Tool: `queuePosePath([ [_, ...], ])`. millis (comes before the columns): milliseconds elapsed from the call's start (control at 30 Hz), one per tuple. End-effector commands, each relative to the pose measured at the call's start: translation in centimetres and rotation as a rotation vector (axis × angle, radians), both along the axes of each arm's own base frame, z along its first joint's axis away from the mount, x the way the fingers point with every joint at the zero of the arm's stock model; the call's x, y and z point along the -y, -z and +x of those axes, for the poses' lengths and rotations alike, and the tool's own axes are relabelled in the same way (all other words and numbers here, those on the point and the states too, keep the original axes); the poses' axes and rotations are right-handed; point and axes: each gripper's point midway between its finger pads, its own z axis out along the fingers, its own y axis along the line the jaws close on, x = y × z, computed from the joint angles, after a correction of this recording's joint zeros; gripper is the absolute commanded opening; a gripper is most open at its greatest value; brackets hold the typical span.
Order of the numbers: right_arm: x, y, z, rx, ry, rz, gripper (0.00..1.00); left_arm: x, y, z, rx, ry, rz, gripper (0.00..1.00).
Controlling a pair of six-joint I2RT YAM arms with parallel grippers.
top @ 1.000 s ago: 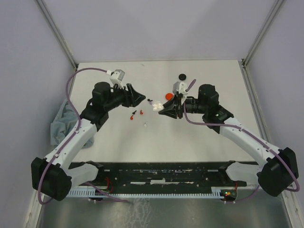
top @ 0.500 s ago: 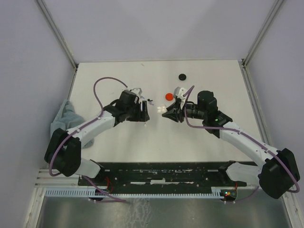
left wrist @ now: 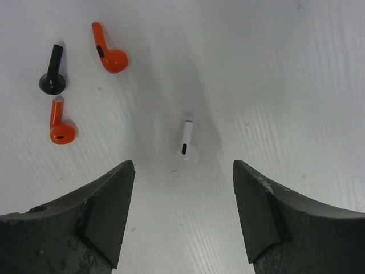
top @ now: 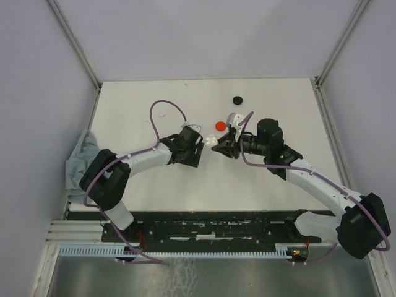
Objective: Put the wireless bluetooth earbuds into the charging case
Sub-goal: Pick up the earbud from the center of the board.
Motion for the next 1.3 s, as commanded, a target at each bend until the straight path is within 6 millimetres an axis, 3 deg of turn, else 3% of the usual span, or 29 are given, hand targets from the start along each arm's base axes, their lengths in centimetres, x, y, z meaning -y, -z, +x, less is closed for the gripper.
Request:
queuePosePath([
  [0, 0.1, -2.0, 0.4, 0.068, 0.015, 0.037, 0.12, -1.2, -0.5, 1.8, 0.074, -0.003, 0.1, 0.77],
  [367, 0.0, -2.1, 0.6, 0.056, 0.011, 0.039, 0.12, -2.9, 1.5, 1.4, 0.045, -0.024, 0.191, 0.76],
  [833, 0.0, -2.5, 0.4, 0.046, 0.006, 0.05, 0.12, -6.8, 0.6, 1.3, 0.057, -0.138, 0.221, 0.73],
  [1100, 0.1, -2.6, 0.1, 0.04, 0.004, 0.052, 0.12, -2.8, -2.6, 1.1, 0.04, -0.088, 0.0, 0.72],
  [1267, 0.1, -2.6, -0.1, 0.033, 0.001, 0.052, 0.12, -0.7, -3.2, 1.5, -0.013, -0.011, -0.059, 0.69],
])
